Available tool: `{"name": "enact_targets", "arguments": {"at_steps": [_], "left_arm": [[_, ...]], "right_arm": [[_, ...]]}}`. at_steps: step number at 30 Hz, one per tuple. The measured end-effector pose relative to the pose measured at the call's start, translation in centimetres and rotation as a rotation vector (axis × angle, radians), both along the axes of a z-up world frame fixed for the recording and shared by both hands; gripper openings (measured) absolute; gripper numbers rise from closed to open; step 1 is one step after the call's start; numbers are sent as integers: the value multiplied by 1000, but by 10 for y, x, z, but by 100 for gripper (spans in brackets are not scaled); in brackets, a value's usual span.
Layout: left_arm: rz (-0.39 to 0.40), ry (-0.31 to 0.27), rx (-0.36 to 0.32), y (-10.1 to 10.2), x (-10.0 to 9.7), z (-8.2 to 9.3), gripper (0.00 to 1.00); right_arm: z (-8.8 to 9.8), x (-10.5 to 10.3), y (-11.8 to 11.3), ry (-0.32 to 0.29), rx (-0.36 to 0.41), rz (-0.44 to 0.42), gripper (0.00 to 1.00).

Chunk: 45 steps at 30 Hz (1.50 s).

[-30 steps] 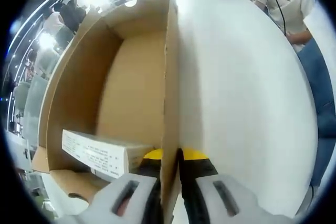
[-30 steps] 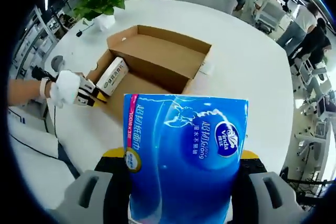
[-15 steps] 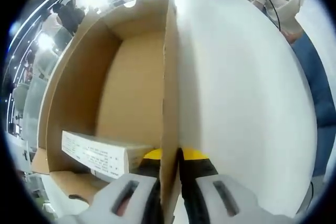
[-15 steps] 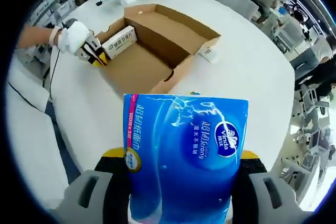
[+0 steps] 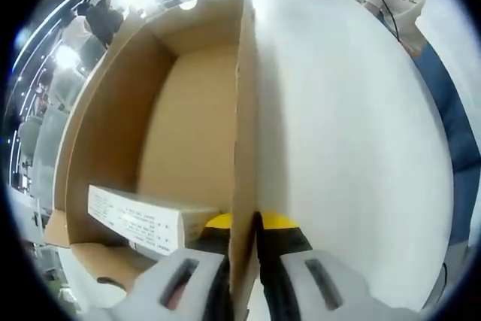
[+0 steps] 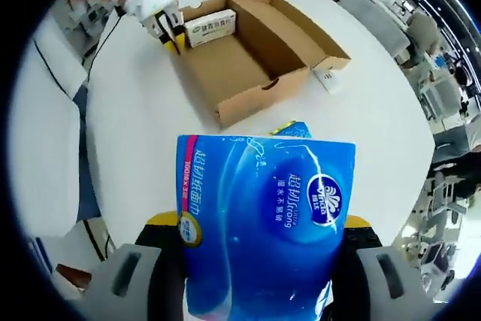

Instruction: Operate the shoe box by opening the lid, removing the specified soft item, and placing it in the target area until the item is outside and the box remains undamaged.

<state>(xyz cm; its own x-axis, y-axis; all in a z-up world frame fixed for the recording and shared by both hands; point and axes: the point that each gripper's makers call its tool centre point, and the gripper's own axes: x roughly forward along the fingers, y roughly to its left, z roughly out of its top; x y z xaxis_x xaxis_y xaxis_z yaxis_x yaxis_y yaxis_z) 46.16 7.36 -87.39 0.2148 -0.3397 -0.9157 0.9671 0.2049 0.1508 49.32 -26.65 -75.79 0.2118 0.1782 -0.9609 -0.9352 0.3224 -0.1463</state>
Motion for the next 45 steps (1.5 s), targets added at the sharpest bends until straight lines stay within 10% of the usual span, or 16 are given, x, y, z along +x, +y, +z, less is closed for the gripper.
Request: {"name": "enact_targets", "arguments": {"at_steps": [25,45], "left_arm": [[24,4,4,-2,-1,4,4],[23,6,1,-1,2,1,4]], "right_arm": [[-67,-41,6,93,-90,352,79],[-106,-39,10,144,-183,461,79]]}}
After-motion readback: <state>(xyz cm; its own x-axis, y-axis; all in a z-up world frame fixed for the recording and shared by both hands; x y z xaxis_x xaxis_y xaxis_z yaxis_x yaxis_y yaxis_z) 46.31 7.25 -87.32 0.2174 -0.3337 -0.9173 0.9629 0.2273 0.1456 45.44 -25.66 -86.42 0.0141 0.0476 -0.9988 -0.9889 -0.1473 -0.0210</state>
